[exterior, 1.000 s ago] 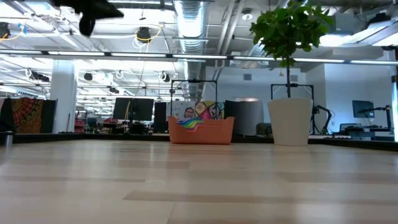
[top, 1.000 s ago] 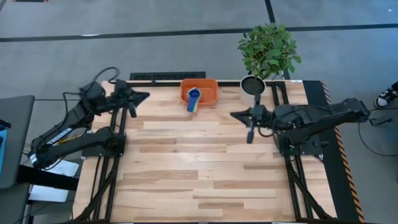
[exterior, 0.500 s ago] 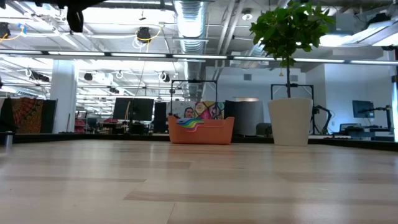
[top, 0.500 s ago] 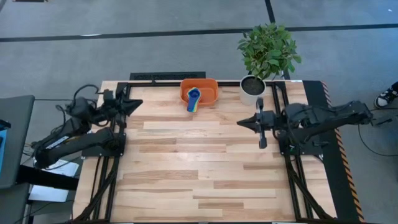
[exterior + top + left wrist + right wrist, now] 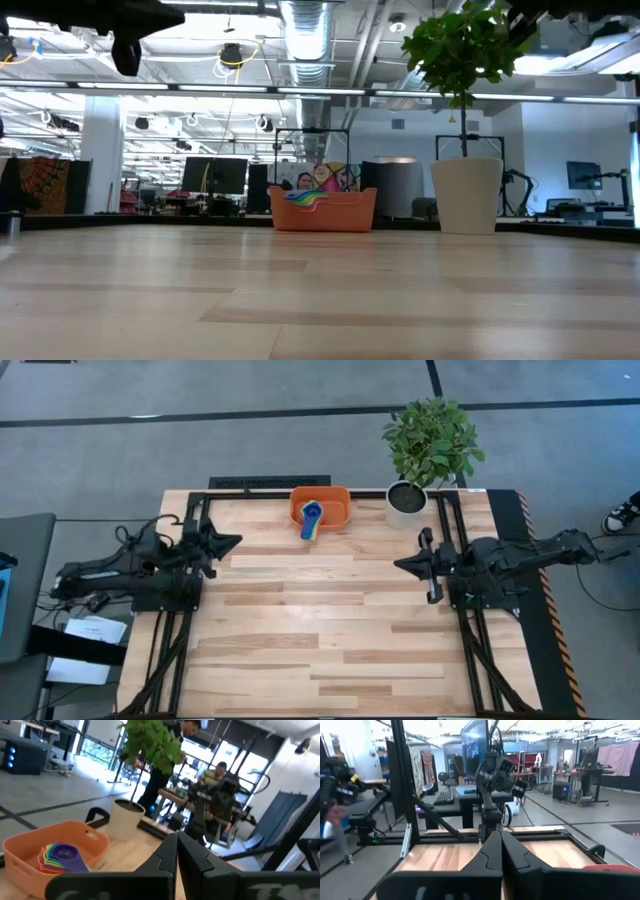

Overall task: Nest measuring cups in basket
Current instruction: Return to Home Position

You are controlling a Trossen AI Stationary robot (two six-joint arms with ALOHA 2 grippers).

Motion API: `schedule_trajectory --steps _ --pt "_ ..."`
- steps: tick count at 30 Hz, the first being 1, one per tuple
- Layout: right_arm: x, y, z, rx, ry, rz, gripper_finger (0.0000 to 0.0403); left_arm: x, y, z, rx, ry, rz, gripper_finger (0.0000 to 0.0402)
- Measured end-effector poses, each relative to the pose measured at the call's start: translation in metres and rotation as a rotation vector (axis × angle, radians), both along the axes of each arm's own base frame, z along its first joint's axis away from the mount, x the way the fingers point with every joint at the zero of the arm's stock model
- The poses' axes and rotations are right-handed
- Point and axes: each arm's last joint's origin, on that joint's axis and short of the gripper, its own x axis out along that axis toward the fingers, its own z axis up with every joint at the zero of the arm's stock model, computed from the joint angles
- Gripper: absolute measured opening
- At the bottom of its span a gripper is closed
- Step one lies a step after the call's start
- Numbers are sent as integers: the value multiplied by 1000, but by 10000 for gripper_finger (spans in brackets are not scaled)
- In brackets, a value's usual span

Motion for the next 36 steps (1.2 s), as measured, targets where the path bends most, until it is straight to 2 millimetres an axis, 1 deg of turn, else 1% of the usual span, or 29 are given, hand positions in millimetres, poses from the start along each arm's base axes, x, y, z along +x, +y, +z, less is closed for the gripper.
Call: schedule_trajectory --steps 3,7,10,13,16,19,23,25,30,33,36 --pt "-2 -1 -3 24 -30 1 9 6 -3 -3 19 45 7 0" --pt "2 -2 -13 30 11 -4 5 13 -4 -7 67 115 49 0" --pt "6 -7 -23 35 32 -32 5 17 -1 -17 14 210 127 0" --pt "8 -14 -22 58 -5 -77 12 22 1 -31 -7 354 218 0" --pt "7 -19 -21 52 -25 -113 10 27 3 -39 80 477 267 0" --pt "7 -26 -21 64 -25 -188 5 30 8 -41 206 561 303 0" --pt "7 -32 -23 185 -16 -207 9 32 21 -41 294 625 381 0" --pt "7 -33 -22 201 -23 -207 14 31 30 -39 311 621 400 0" --pt "7 -34 -22 126 -13 -187 5 23 54 -32 355 552 344 0" --pt "4 -38 -21 132 -28 -217 8 18 68 -33 340 540 308 0" --pt "4 -42 -21 147 -33 -242 12 16 79 -36 309 533 235 0"
